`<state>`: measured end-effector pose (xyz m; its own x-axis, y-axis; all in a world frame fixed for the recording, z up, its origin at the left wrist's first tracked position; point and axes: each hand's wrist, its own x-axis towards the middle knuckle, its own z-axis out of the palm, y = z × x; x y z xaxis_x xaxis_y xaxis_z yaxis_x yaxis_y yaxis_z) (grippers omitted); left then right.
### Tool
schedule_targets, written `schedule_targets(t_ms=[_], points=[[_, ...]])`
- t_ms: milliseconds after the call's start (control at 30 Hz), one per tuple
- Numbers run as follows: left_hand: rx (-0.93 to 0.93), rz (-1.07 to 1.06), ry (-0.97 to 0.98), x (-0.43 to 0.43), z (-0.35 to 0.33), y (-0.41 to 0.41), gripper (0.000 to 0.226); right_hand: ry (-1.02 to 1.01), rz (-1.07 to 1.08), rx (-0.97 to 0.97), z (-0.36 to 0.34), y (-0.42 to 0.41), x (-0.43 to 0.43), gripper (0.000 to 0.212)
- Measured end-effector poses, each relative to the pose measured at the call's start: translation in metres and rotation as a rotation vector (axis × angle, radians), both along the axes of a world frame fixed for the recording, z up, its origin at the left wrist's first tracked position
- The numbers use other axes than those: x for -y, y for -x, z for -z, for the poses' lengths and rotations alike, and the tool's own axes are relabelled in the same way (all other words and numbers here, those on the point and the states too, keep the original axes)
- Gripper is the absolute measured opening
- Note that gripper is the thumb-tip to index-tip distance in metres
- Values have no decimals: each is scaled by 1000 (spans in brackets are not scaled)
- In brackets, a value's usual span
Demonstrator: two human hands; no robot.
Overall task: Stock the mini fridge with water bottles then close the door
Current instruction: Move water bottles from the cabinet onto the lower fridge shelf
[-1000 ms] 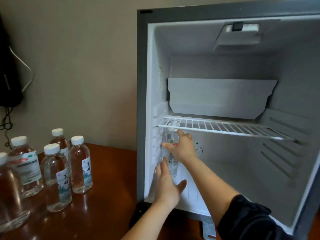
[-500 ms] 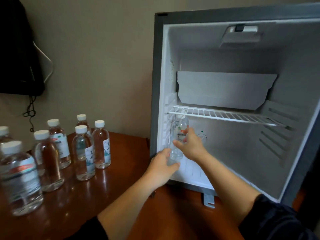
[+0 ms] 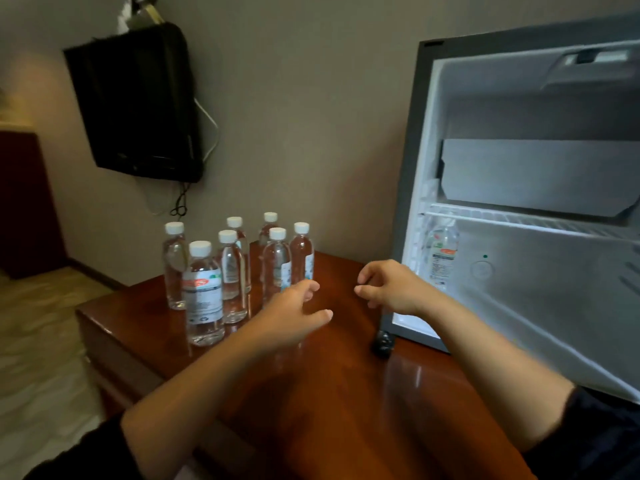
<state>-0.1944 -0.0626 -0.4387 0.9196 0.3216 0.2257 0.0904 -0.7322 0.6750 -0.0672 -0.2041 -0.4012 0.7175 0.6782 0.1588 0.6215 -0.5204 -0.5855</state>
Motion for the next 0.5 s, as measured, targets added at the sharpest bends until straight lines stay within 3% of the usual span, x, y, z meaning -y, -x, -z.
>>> schedule_targets(t_ms=[333,500], points=[[215,-317,71,-81,27,52,30,84,-218,85,4,33,-96,19],[324,-483,67,-118,38,58,43,-7,-286,105,9,48,-147,25]])
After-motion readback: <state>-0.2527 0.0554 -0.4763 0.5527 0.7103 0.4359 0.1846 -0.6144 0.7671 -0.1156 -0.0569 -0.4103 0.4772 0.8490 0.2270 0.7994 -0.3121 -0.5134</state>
